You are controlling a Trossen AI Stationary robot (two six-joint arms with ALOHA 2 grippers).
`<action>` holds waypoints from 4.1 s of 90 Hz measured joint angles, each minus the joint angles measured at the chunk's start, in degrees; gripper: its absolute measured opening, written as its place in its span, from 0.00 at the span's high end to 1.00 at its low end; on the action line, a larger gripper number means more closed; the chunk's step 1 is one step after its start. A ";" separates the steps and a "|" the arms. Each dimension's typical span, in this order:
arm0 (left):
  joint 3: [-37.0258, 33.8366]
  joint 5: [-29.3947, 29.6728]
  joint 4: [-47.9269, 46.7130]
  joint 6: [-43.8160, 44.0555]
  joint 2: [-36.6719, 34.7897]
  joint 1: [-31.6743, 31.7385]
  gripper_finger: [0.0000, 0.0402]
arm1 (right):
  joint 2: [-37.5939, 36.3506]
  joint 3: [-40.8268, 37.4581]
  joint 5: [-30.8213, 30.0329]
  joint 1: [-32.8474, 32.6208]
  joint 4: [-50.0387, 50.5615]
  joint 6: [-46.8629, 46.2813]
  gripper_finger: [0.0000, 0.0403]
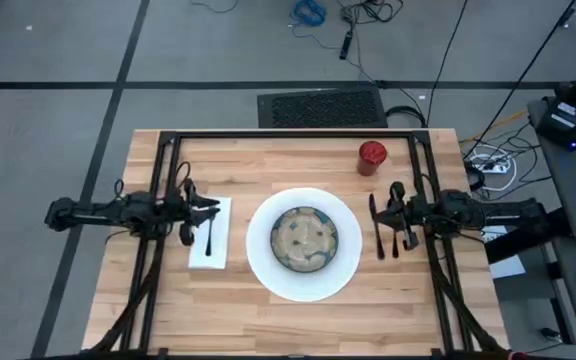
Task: Set table place
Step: Return to Home Position
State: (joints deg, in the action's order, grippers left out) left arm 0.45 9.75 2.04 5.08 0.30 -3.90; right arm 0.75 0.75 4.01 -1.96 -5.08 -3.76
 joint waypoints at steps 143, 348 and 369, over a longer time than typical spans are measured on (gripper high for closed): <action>-0.04 -0.05 0.01 -1.03 0.02 0.00 0.77 | 0.00 0.02 -8.43 -0.01 -1.41 0.39 1.00; -0.04 -0.07 0.01 -1.03 0.04 0.00 0.77 | 0.01 0.02 -8.43 -0.01 -1.43 0.39 1.00; -0.04 -0.10 0.03 -1.03 0.04 0.00 0.77 | 0.02 0.02 -8.43 -0.02 -1.40 0.39 1.00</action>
State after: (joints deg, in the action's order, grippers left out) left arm 0.40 9.65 2.07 4.05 0.34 -3.90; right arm 0.78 0.78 -4.43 -1.98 -6.48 -3.38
